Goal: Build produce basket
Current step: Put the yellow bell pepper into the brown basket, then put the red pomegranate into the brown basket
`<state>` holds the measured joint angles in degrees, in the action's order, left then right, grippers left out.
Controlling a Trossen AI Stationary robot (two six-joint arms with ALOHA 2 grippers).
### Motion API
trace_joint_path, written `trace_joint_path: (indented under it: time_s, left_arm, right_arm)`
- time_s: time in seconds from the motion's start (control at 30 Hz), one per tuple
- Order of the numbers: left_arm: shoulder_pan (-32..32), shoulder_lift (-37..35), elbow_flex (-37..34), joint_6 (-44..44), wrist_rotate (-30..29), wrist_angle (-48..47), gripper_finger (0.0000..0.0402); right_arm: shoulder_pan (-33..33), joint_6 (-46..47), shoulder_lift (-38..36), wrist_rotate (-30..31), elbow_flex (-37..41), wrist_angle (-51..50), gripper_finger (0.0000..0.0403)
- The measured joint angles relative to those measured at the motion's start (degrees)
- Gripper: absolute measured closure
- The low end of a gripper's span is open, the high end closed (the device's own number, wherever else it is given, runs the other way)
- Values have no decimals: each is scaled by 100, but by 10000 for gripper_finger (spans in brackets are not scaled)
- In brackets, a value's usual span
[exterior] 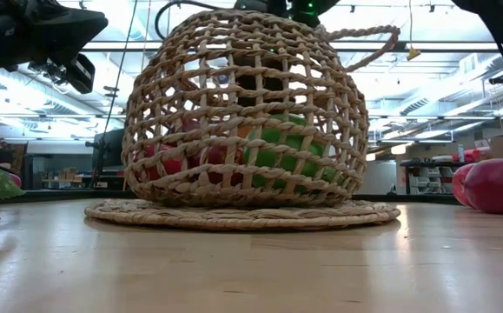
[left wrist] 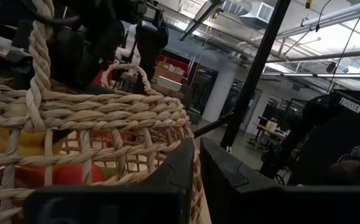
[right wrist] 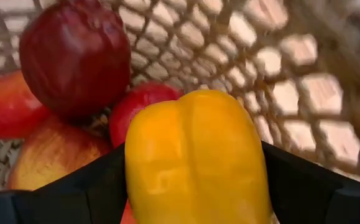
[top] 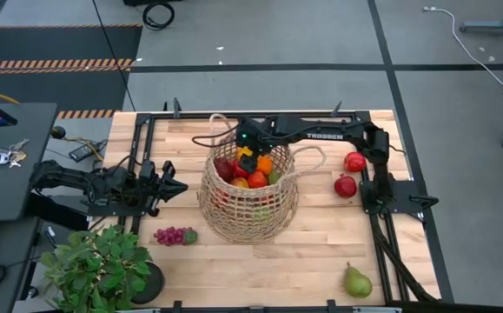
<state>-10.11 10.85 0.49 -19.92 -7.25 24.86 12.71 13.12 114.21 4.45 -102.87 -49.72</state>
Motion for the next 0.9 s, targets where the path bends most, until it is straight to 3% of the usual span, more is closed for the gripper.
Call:
trace_joint_path:
  time_s: [0.13, 0.4, 0.9]
  left_arm:
    - [0, 0, 0, -1, -1, 3, 373]
    - [2, -2, 0, -2, -2, 4, 365]
    - [0, -2, 0, -2, 0, 4, 365]
  right_arm:
    - [-4, 20, 9, 2, 0, -163, 71]
    - [-9, 85, 9, -192, 0, -272, 9]
    - [59, 519, -1391, -38, 0, -394, 11]
